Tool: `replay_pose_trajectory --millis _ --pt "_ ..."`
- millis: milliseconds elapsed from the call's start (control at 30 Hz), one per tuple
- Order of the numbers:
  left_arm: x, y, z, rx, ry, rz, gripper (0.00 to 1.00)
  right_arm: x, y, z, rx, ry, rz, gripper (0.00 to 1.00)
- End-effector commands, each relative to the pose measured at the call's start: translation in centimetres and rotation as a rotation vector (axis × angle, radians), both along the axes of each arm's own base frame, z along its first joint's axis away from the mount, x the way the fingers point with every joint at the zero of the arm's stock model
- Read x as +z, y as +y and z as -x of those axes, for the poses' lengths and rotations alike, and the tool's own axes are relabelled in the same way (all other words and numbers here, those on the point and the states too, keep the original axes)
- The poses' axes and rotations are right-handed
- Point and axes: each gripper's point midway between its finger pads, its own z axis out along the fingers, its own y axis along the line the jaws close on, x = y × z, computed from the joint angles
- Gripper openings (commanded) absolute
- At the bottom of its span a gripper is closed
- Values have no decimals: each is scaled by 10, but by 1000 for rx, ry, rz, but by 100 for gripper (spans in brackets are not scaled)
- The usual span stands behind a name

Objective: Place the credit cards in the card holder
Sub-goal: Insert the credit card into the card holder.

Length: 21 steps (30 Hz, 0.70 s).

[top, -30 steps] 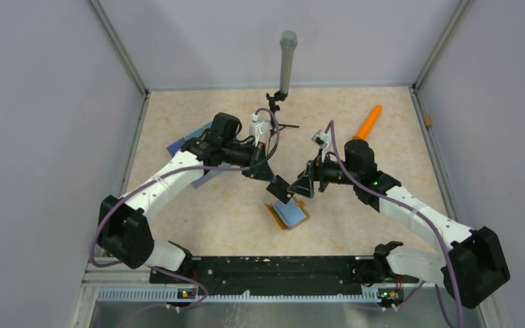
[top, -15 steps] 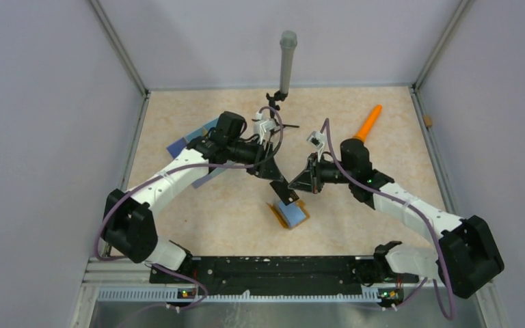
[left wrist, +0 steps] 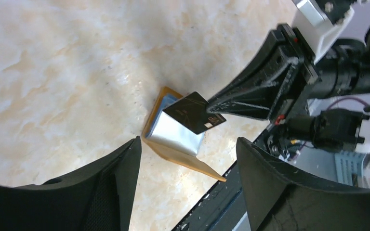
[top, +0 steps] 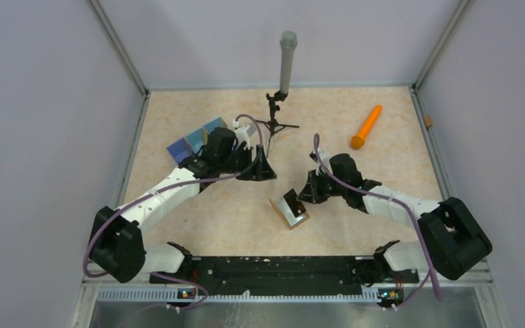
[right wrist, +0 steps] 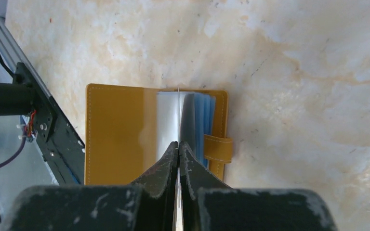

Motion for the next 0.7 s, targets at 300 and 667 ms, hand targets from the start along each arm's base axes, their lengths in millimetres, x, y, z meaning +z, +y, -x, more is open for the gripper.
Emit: replay_pose_trajectory --millis 300,667 --pt "-49 0 25 296 211 -118 84 32 -31 -31 -248 -129 123 0" --pt "-90 0 40 293 306 -193 59 7 -24 -11 -188 -35 97 0"
